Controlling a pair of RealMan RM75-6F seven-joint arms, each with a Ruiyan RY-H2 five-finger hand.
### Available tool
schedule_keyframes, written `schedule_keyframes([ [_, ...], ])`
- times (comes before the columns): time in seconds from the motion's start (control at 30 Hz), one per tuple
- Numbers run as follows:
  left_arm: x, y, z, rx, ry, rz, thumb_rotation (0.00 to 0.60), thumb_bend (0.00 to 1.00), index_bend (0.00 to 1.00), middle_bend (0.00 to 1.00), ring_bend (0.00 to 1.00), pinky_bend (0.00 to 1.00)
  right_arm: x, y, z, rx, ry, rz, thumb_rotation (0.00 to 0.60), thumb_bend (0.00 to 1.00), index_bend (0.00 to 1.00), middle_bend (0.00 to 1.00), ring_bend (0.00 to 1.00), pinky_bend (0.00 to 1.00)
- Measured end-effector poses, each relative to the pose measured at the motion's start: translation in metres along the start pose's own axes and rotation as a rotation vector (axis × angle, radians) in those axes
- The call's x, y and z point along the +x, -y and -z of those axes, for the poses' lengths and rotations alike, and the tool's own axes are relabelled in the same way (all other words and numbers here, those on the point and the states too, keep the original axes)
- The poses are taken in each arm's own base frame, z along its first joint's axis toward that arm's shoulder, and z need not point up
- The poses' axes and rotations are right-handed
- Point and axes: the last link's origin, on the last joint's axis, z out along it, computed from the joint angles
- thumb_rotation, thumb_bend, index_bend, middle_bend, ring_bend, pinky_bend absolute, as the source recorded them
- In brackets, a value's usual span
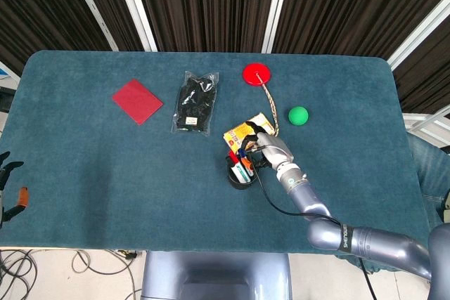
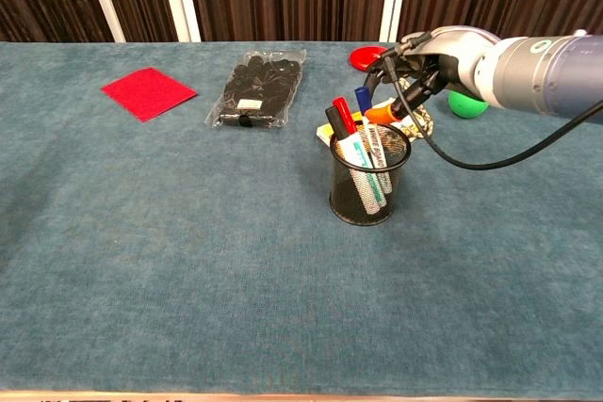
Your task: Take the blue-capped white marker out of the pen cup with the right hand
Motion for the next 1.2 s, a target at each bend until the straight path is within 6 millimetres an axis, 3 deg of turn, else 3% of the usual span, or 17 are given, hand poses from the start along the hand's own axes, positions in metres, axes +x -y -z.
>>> schedule_keyframes([
  [0.2, 0.0, 0.0, 0.0, 0.001, 0.002, 0.002, 0.6, 0.45, 0.23, 0.07, 0.06, 0.05, 0.017, 0.005, 0.01, 0.02, -0.03, 0.004, 0.6, 0.49, 0.58, 0.0, 0.07, 0.2],
  [0.53, -0.001, 0.0, 0.001, 0.009, 0.007, 0.004, 0.6, 0.45, 0.23, 0.07, 0.06, 0.05, 0.078, 0.016, 0.046, 0.035, -0.123, 0.004, 0.6, 0.49, 0.58, 0.0, 0.06, 0.2],
  [0.8, -0.001, 0.001, 0.001, 0.015, 0.006, 0.007, 0.6, 0.45, 0.23, 0.07, 0.06, 0.05, 0.119, 0.008, 0.071, 0.009, -0.175, -0.002, 0.6, 0.49, 0.58, 0.0, 0.06, 0.2],
  [0.93, -0.001, 0.0, 0.0, 0.015, 0.006, 0.006, 0.6, 0.45, 0.23, 0.07, 0.06, 0.05, 0.122, -0.003, 0.078, -0.021, -0.144, 0.004, 0.6, 0.49, 0.58, 0.0, 0.06, 0.2],
  [1.2, -0.001, 0.001, 0.0, 0.021, 0.005, 0.013, 0.6, 0.45, 0.23, 0.07, 0.06, 0.05, 0.102, -0.028, 0.08, -0.064, -0.069, -0.026, 0.6, 0.49, 0.58, 0.0, 0.06, 0.21],
])
